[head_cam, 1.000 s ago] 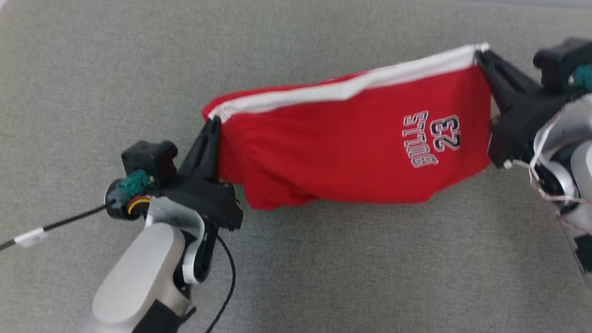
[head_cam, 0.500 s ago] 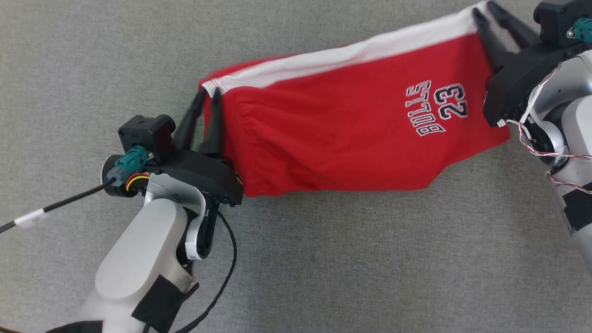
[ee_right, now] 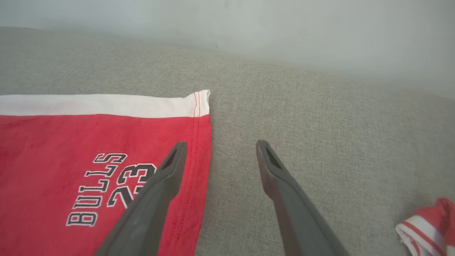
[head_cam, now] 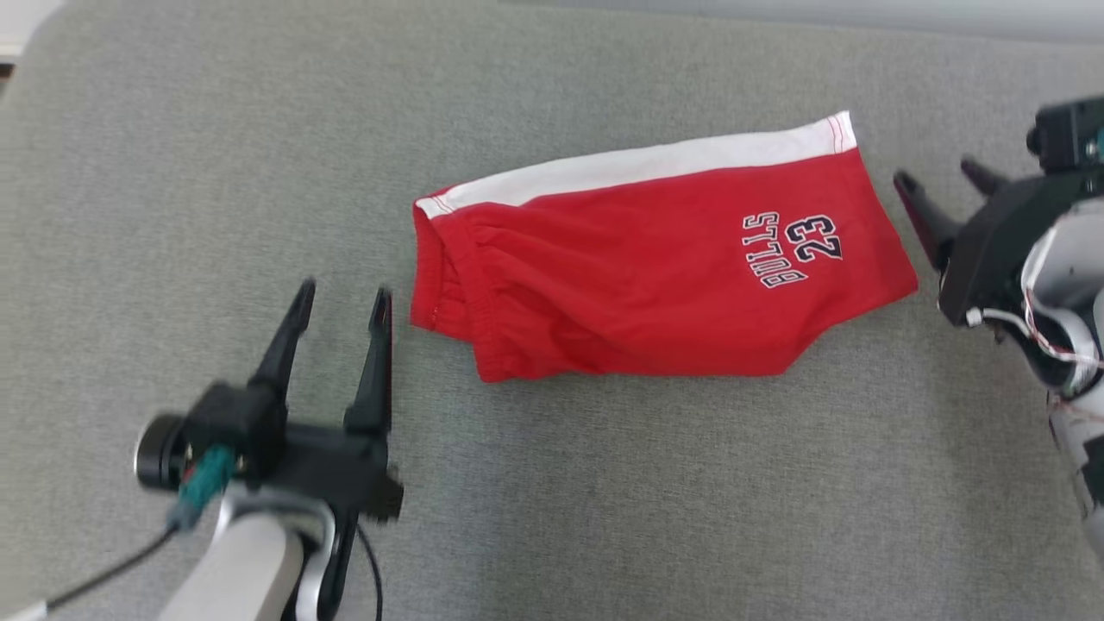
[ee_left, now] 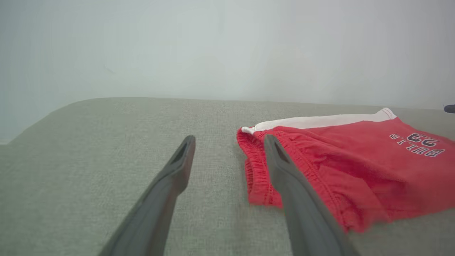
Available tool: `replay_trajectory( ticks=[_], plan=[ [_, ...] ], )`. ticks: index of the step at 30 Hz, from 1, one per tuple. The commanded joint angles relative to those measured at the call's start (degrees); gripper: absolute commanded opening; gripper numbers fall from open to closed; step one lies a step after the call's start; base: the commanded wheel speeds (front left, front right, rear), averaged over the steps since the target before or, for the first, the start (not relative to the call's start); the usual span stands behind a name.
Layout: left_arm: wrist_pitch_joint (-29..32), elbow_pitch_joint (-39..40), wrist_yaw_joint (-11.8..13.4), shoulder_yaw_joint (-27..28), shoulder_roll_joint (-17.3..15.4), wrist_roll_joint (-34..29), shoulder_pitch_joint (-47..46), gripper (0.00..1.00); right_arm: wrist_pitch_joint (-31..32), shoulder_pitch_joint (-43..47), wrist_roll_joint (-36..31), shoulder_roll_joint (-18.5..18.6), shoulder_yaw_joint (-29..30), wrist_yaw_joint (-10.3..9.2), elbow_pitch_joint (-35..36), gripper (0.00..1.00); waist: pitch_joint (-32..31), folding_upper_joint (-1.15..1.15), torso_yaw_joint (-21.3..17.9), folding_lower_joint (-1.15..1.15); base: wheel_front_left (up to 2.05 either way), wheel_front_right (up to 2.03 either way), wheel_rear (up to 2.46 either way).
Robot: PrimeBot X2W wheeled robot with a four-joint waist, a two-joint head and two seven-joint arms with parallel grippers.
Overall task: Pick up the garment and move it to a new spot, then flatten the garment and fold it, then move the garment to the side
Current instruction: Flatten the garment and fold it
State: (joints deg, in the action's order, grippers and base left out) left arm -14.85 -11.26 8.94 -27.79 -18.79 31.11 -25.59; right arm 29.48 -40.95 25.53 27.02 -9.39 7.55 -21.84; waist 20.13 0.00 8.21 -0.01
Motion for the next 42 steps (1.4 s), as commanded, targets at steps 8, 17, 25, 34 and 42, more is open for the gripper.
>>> replay_trajectory(
  ticks=[8, 17, 25, 34, 42],
  plan=[
    [-0.4, 5.1, 1.1, 3.2, -0.4, -0.6, 9.9, 1.0, 3.3, 4.7, -3.9, -5.1, 6.9, -0.13, 0.4, 1.0, -0.7, 0.0, 2.3, 0.01, 0.0, 0.0, 0.0],
    [-0.3, 6.5, -0.3, 6.0, 0.8, -0.5, 14.1, 1.0, 4.4, 2.1, -11.9, -10.0, 12.8, -0.13, -5.2, 1.0, 1.3, 0.0, 5.2, 0.01, 0.0, 0.0, 0.0],
    [-0.4, 4.9, -1.5, 6.0, 1.7, -0.1, 15.1, 1.0, 14.5, 6.3, -14.2, -10.9, 11.1, -0.01, -6.4, 0.46, 1.0, 0.0, 5.8, 0.01, 0.0, 0.0, 0.0],
    [-0.2, 3.9, -2.0, 5.5, 1.6, 0.1, 14.7, 1.0, 9.7, 7.3, -21.2, -11.5, 17.9, -0.18, -1.0, 0.0, -0.1, 0.0, 4.7, 0.01, 0.0, 0.0, 0.0],
    [0.2, 3.5, -1.7, 5.4, 1.2, 0.8, 16.3, 1.0, 5.3, 13.0, -26.8, -13.0, 25.4, -0.15, 5.5, 0.0, -4.1, 0.0, 3.5, 0.01, 0.0, 0.0, 0.0]
  ],
)
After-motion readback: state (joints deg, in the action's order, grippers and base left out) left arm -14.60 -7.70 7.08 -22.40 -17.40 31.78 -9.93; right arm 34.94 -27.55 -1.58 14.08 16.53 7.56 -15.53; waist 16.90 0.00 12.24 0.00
